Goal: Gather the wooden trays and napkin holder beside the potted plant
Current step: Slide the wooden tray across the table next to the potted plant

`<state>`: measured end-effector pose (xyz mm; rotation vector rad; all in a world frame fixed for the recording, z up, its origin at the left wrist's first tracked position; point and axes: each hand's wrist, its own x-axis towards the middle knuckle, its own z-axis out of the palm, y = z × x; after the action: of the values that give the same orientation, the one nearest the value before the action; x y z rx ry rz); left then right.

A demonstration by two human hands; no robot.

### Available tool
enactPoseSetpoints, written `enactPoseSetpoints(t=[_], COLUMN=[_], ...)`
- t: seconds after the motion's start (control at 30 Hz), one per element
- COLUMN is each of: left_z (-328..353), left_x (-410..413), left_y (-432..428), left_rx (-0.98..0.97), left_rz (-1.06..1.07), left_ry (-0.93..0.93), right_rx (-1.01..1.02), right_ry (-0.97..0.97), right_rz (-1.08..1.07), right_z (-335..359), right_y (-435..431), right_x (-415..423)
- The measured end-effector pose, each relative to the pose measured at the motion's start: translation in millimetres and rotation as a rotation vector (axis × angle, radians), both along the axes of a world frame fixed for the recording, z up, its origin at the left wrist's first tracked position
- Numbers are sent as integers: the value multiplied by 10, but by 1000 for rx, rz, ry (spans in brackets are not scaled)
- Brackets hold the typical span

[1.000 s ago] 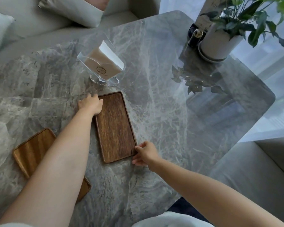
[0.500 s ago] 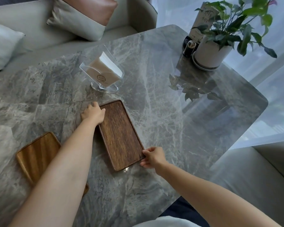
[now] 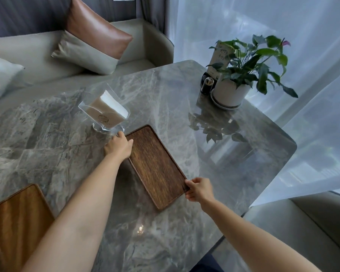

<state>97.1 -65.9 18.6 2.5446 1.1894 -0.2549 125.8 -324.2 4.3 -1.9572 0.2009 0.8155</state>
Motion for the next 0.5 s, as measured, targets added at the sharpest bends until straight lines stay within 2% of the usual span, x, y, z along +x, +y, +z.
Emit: enactPoseSetpoints(t=[0.3,0.5], left_z=[96,55], left_x=[1056,1895], left_y=[-265,-395], left_rx=[-27,-100], left_rz=[-10,51], left_ry=[-36,-49], right_rx=[-76,-77], right_ry=[-171,-194], right_rz=[33,55], right_z=[165,109], right_y=[-310,-452], right_x=[1283,2153])
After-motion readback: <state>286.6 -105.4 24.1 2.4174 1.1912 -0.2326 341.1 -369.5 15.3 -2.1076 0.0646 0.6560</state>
